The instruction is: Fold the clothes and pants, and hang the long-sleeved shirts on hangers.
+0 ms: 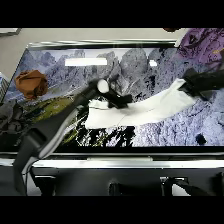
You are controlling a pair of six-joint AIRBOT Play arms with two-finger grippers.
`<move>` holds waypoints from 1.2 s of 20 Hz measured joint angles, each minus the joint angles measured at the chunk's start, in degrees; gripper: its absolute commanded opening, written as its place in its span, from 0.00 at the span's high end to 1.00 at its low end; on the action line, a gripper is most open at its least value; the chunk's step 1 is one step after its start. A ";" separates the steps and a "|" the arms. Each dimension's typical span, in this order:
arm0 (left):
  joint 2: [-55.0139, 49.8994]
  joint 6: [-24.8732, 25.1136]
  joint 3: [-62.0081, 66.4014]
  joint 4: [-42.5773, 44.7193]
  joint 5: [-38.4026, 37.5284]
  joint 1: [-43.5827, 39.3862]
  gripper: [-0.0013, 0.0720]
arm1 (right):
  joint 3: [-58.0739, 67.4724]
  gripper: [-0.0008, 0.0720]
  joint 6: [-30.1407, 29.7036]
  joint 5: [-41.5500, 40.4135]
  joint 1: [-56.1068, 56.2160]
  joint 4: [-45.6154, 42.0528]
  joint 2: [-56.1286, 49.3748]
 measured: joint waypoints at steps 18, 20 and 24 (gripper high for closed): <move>24.61 8.96 0.07 12.26 -18.78 32.85 0.96 | 0.00 0.95 26.56 -34.18 45.57 -5.33 -18.38; 24.76 9.03 0.07 12.28 -19.32 33.86 0.96 | 0.00 0.95 27.21 -36.02 46.53 -4.50 -20.44; 24.96 9.07 0.07 12.33 -19.87 34.60 0.96 | 0.00 0.78 27.58 -38.18 47.25 -3.61 -23.23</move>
